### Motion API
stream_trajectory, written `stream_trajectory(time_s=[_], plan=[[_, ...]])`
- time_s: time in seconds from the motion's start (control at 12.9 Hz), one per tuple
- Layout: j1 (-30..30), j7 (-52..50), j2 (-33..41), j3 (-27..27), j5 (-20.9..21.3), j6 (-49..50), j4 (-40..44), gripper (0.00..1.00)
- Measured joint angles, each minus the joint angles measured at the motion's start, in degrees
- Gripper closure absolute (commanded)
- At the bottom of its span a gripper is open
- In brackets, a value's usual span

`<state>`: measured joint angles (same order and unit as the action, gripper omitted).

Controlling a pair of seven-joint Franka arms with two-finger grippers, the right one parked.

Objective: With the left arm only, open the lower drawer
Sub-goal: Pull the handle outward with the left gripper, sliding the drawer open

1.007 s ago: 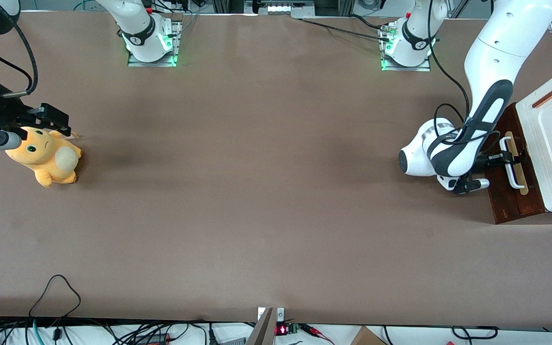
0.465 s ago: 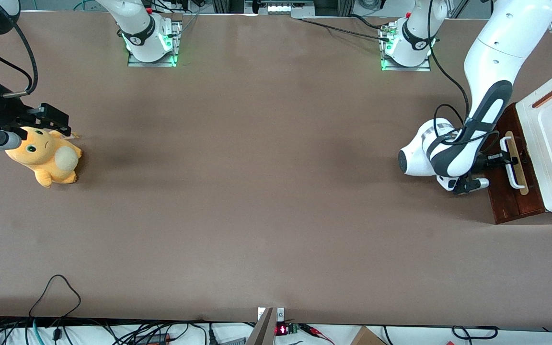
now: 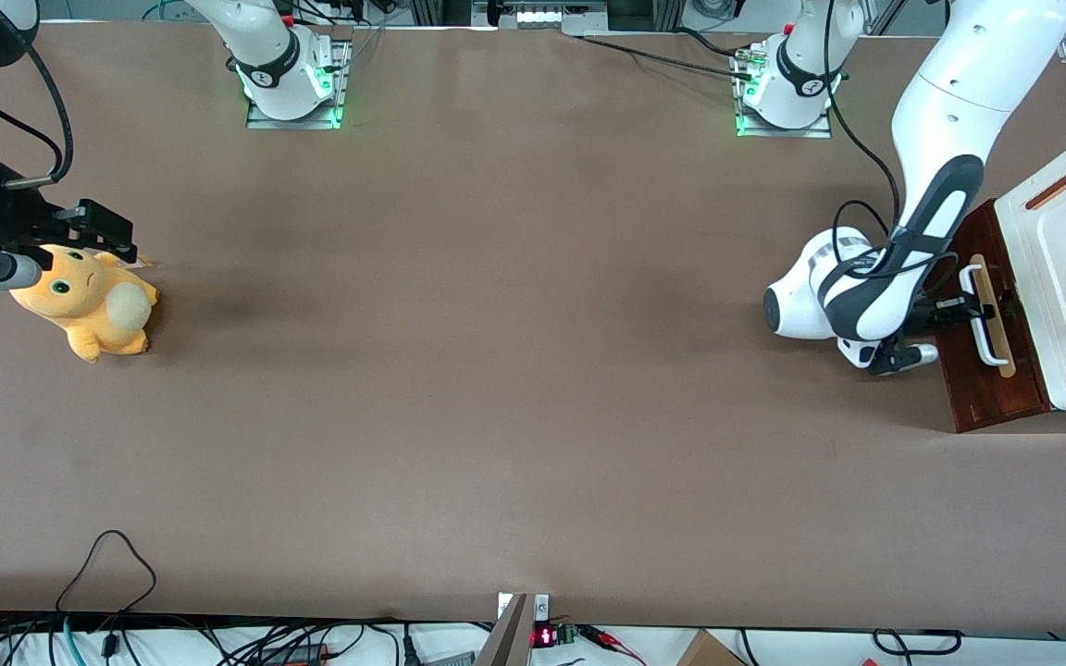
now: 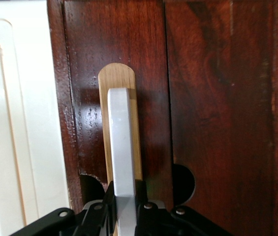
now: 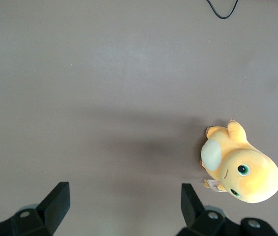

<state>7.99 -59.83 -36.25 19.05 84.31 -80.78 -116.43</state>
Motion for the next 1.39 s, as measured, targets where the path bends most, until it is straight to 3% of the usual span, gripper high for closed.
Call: stream_trajectory(time_s=[0.31,1.08,1.24,1.39], plan=[[-1.70,-0.50,-0.03,3.83,-0.96,1.26,-0.28,0.98],[-2.07,-0.70,-0.05,6.39,-1.13,1.50,-0.41,0.93],[-2.09,-0.73,-0.05,7.18,-1.21,1.57,-0.41,0.87],[-2.16,-0.75,-0.05,7.41,-1.25,1.58,-0.40,0.73]])
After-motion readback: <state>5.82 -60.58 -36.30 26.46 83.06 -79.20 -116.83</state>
